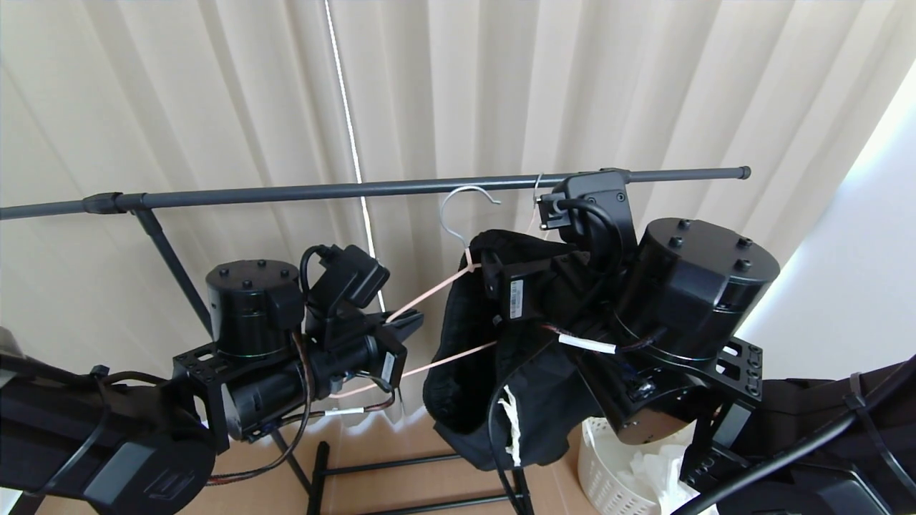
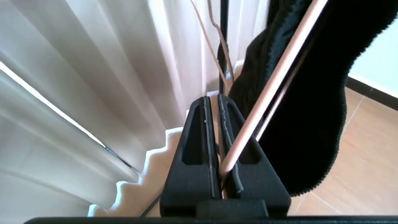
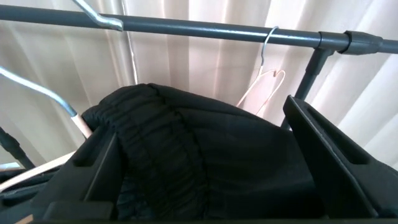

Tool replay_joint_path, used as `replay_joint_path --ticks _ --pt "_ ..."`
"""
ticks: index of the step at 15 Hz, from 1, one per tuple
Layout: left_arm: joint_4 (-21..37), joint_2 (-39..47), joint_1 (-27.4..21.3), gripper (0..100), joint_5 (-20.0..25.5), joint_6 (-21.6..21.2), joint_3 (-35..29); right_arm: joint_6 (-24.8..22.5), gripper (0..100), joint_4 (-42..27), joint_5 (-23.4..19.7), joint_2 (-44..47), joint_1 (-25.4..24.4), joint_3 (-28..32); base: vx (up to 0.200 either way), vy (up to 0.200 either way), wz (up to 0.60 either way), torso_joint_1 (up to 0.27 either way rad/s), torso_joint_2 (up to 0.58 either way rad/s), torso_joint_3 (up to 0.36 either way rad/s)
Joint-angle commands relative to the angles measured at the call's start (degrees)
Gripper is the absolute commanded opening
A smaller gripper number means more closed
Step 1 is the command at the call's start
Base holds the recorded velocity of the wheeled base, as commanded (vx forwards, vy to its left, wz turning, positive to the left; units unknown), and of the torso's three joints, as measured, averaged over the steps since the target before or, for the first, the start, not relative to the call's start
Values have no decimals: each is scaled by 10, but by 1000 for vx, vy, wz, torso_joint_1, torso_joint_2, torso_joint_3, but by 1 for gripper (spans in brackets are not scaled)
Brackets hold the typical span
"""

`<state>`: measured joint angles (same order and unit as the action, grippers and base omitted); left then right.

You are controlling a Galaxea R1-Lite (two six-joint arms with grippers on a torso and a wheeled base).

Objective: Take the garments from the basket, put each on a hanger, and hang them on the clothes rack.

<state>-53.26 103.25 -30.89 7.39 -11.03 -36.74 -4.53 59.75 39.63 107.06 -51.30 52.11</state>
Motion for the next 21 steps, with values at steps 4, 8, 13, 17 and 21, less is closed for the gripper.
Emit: replay_joint_path --ticks 4,8,13,17,21 --pt "0 12 8 0 -11 12 -16 0 100 0 1 -4 -4 -1 0 0 0 0 0 0" --pt "0 17 8 0 -19 23 -25 -1 100 0 1 -14 -6 -2 0 0 0 0 0 0" --pt "0 26 8 0 -38 44 -44 -1 100 0 2 -14 -7 -3 0 0 0 0 0 0" --pt "0 26 8 0 -40 52 -51 0 100 0 2 -14 -13 -4 0 0 0 0 0 0" --pt "0 26 8 0 -51 66 -60 0 100 0 2 -14 -15 -6 0 0 0 0 0 0"
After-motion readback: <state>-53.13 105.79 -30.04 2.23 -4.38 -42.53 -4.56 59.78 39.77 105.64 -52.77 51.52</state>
